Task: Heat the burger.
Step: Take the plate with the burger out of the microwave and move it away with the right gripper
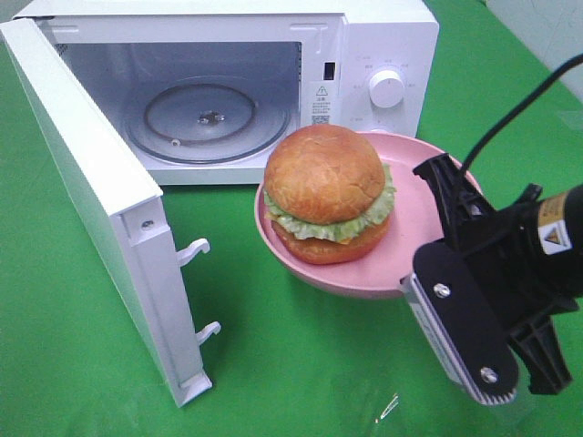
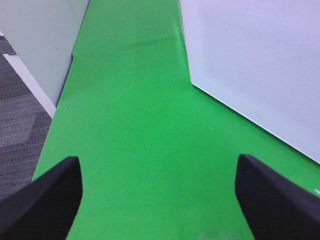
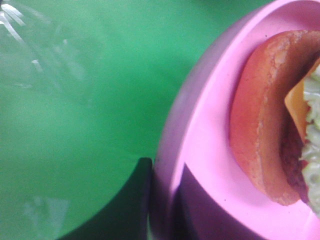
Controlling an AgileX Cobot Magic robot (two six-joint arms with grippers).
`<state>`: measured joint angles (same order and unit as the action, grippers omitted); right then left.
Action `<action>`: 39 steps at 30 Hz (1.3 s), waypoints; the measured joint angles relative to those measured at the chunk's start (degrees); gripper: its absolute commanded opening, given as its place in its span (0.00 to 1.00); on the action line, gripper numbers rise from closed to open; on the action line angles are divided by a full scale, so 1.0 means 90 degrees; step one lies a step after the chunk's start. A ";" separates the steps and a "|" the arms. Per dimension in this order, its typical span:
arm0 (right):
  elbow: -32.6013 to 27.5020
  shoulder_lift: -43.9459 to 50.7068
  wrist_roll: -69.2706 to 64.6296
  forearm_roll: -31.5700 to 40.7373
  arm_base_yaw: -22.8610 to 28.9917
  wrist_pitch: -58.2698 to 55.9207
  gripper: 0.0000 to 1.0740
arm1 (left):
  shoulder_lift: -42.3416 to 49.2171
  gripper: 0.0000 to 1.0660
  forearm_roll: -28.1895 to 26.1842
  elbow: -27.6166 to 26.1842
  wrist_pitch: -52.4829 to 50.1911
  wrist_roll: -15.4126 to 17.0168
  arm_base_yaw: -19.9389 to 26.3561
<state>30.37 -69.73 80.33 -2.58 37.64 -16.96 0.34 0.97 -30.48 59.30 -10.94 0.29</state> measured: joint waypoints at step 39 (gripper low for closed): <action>-0.0738 0.2623 -0.8620 -0.3444 -0.0019 -0.3463 0.00 | 0.0000 0.72 0.0000 0.0000 0.0000 0.0000 0.0000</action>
<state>23.72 -46.12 2.75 -33.58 37.47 -48.13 0.34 0.97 -30.48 59.30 -10.94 0.29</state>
